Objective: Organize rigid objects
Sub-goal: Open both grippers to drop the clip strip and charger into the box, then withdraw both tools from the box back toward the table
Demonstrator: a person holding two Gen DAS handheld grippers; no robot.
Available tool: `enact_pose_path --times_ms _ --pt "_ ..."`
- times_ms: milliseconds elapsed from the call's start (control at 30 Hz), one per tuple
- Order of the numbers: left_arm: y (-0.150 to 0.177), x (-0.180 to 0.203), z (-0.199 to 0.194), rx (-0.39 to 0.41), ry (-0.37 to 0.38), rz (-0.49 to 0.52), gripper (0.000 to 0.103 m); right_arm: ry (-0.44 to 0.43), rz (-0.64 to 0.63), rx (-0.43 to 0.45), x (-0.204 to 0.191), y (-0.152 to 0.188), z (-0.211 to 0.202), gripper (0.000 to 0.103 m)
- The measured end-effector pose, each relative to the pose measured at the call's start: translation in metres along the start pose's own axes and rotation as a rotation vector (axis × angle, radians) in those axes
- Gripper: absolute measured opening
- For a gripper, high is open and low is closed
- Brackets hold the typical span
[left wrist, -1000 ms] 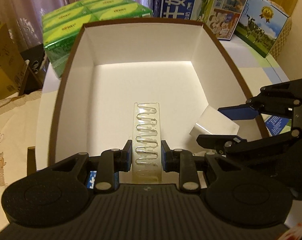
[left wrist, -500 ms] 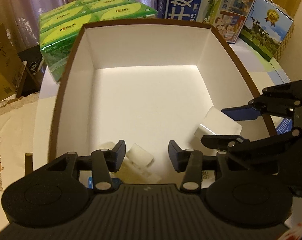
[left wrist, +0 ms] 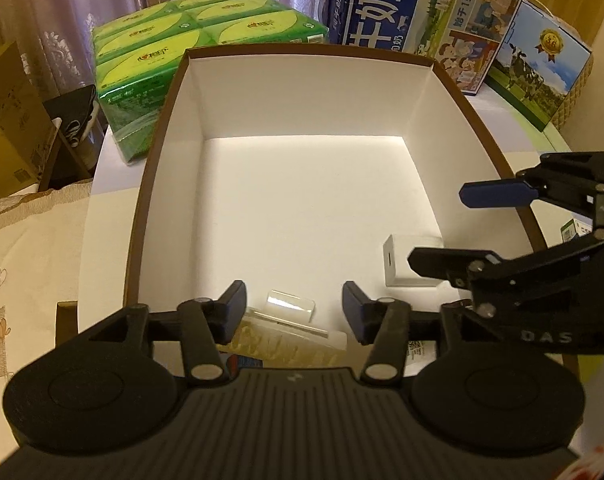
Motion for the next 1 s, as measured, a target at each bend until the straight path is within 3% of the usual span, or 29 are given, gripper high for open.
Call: enact_pose_path --times_ms 367,1000 --pt "0.006 0.000 -0.012 0.012 -0.004 0.006 0.052 -0.024 0.009 -0.011 -0.009 0.009 -0.013 0.062" --pt "0.023 0.005 -0.065 0.081 -0.005 0.016 0.052 -0.017 0.039 0.064 -0.027 0.016 -0.064 0.062"
Point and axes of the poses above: each gripper's, at about its wrist camera, not at the fingertips, and z roughly the way its jaws point, x to its right, y to its underside, the point moved 3 cm from there along z, roughly the way its jaws point, and after that the axes turned 13 degrees about -z, right-handed, at the moved point
